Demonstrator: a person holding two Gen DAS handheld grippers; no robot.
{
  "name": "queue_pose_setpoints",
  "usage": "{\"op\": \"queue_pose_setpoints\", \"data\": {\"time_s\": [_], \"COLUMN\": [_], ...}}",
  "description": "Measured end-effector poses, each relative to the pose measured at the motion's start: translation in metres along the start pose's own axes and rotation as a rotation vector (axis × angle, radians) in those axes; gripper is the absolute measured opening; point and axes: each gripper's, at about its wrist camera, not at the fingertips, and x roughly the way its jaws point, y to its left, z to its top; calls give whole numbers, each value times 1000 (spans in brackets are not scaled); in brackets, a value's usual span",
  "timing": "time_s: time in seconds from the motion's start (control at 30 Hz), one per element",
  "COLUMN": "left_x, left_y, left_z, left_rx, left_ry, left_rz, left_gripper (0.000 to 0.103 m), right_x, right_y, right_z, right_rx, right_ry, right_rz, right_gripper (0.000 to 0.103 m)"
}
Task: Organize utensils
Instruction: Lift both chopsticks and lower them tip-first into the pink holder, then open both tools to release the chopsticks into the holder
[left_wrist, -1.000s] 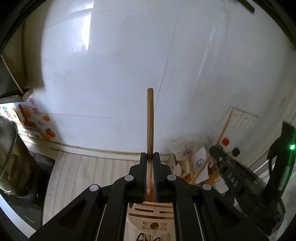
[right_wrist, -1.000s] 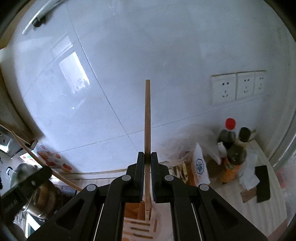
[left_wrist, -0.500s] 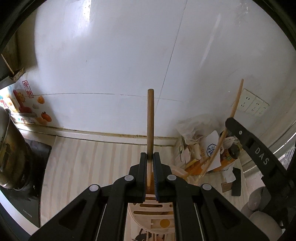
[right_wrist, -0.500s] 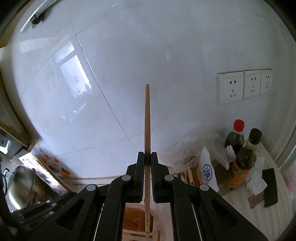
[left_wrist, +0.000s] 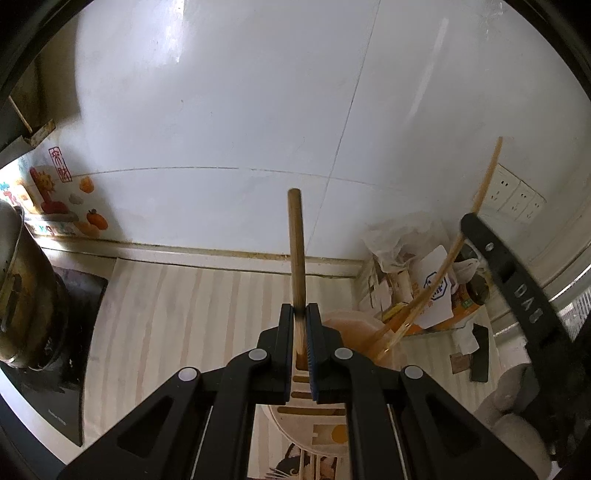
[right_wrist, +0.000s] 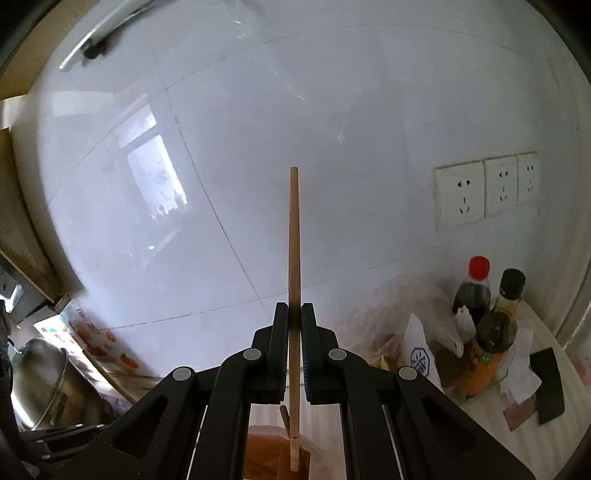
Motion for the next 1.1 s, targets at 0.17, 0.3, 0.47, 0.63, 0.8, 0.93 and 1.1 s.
{"op": "queue_pose_setpoints", "data": {"time_s": [0.17, 0.3, 0.47, 0.63, 0.8, 0.93, 1.1], "left_x": [-14, -41, -77, -83, -62, -29, 27], "left_y": [1, 5, 23, 40, 48, 48, 44], "left_z": [-2, -2, -12, -36, -76, -114, -166], "left_rx": [-9, -14, -32, -15, 16, 28, 63], "left_ry": [-17, -80, -190, -177, -112, -11, 162], "left_rz": [0, 48, 101, 177, 257, 291, 321], "left_gripper": [10, 57, 101, 103, 103, 103, 103], "right_x": [6, 2, -31, -74, -98, -98, -72], "right_y": [2, -2, -22, -42, -60, -78, -104], "right_z": [-11, -21, -16, -19, -52, -93, -156], "right_rx": [-40, -58, -1, 31, 51, 61, 80], "right_ry": [83, 173, 178, 184, 212, 285, 482], "right_rz": [24, 61, 41, -6, -45, -115, -152], "right_gripper": [7, 11, 57, 69, 92, 92, 87]}}
